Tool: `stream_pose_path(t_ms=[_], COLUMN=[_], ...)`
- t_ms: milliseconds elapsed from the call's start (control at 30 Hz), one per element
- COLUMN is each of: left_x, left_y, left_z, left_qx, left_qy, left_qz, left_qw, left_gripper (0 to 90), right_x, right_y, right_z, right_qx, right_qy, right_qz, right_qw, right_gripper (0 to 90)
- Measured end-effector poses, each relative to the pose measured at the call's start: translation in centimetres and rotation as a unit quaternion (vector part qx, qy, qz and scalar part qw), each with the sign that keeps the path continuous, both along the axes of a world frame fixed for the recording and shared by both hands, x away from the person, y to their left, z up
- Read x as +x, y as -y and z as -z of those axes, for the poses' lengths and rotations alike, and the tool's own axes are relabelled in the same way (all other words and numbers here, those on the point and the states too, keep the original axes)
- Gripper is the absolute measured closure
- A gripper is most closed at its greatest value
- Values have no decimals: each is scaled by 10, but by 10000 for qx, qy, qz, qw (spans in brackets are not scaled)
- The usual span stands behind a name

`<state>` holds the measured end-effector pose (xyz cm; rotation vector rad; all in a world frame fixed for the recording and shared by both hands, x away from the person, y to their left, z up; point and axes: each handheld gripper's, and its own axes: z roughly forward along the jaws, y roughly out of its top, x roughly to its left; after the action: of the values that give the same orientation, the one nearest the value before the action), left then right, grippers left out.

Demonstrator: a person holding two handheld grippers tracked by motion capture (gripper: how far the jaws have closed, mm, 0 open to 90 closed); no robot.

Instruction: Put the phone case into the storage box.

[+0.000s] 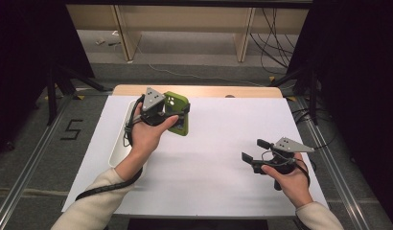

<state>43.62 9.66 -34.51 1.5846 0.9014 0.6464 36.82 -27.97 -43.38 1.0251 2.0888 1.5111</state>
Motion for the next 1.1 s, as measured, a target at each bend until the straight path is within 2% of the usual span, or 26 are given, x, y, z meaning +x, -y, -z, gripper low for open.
stream_pose_path(t_ms=[633,1100], left_x=[5,8], left_y=[-20,-28], left_z=[-3,-5], left_qx=[-45,-100], left_qy=[-9,-8], left_qz=[-247,-358], left_qw=[9997,9993], left_gripper=[163,163], right_x=[-1,-1], right_y=[3,2], right_z=[1,1], right_qx=[27,34], right_qy=[-19,-19], right_qz=[24,-13], right_qw=[10000,10000], right_gripper=[155,155])
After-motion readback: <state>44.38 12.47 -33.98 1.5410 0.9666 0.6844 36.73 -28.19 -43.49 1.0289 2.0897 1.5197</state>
